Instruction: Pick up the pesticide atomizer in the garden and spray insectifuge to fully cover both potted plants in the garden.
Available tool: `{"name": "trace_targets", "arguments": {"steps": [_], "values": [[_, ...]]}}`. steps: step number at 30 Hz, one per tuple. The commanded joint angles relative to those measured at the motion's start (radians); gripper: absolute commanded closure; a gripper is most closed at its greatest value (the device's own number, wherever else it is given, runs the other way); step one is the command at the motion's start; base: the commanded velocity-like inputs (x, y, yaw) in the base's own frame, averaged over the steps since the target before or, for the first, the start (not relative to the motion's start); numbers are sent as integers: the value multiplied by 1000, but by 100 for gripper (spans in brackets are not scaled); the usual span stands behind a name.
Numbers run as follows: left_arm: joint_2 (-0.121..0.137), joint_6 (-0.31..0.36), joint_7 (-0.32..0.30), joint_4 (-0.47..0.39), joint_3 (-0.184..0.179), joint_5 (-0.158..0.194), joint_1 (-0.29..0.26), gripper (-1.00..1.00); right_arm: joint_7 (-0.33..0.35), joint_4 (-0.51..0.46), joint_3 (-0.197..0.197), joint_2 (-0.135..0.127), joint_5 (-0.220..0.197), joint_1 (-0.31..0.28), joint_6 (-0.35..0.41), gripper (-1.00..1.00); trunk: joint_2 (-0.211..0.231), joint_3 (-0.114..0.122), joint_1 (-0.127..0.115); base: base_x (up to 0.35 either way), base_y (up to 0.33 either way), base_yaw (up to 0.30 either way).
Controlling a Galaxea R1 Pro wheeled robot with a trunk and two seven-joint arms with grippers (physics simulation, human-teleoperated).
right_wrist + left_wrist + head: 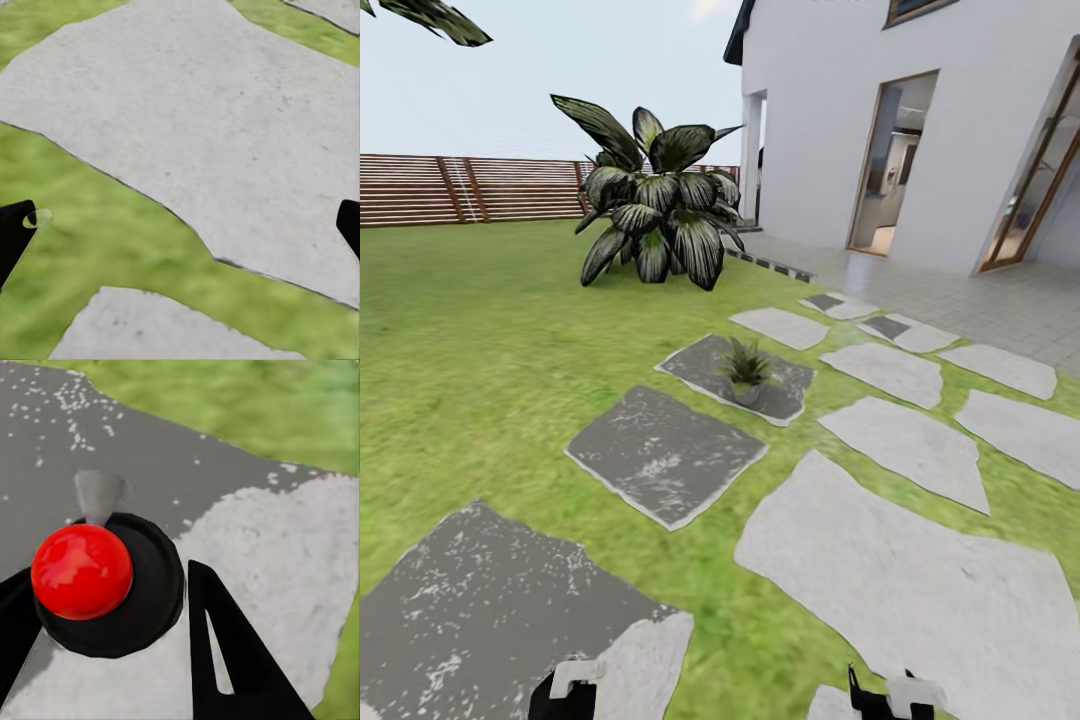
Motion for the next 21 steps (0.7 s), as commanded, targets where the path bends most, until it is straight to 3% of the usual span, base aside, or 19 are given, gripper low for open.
{"name": "trace_targets", "arguments": {"steps": [1,21], "values": [[1,-3,4,0,-9,10,-1,100,-3,1,9,0,-8,-1,-2,-100,0,-1,0,338,0,0],[1,-3,5,0,-9,10,-1,100,-2,1,9,7,-8,-1,-2,-100,0,-1,0,338,0,0]]}}
